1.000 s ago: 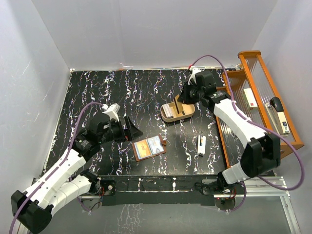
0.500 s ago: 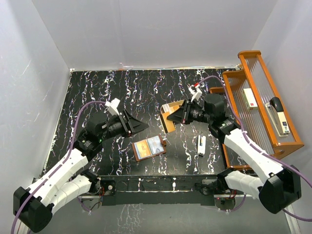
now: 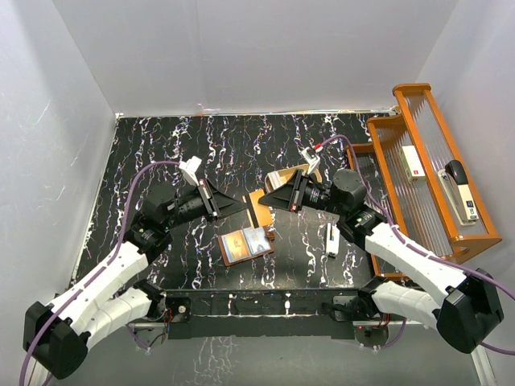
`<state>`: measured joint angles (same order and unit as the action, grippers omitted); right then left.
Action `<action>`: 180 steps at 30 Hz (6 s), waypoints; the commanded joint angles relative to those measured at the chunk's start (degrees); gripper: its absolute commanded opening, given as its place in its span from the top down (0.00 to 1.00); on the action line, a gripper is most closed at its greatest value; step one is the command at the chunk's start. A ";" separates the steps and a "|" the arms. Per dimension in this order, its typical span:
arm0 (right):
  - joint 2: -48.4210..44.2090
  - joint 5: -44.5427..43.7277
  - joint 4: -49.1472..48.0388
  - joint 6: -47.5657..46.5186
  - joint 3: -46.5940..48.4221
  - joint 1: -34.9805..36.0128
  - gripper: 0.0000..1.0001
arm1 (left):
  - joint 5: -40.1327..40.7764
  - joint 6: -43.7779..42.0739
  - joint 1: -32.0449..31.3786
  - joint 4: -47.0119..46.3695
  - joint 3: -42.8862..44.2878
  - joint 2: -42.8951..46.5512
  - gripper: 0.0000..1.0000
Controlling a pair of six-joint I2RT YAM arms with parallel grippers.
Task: Put the credit cards into the card holder
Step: Pick up the credit card from the storage box, then insert the credit card into the card holder.
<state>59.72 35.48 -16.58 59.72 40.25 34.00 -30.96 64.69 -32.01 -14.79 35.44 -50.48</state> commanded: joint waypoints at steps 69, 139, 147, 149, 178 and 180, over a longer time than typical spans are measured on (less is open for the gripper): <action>29.63 -37.17 27.85 -37.49 9.47 12.45 0.69 | 4.71 -11.09 4.79 10.49 -10.93 -14.22 1.00; 25.70 -35.65 24.67 -35.68 1.50 12.58 0.95 | -0.72 -21.69 9.06 7.83 -6.23 -33.10 0.98; 25.52 -35.23 23.73 -34.56 1.17 12.54 0.95 | -1.42 -19.07 9.07 4.10 -6.59 -34.31 1.00; 25.52 -35.16 23.46 -34.27 1.00 12.58 0.95 | -1.55 -18.86 9.07 3.68 -6.54 -34.93 1.00; 25.33 -35.50 22.14 -31.49 0.30 12.57 0.96 | -2.05 -10.56 8.98 2.74 -12.15 -29.39 1.00; 25.50 -35.28 22.03 -31.51 0.27 12.57 0.97 | -2.91 -10.55 8.83 0.48 -12.51 -30.67 1.00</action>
<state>85.95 -0.01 8.54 27.97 40.60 46.37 -32.45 52.88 -23.03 -11.92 24.32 -80.12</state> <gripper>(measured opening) 0.054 0.010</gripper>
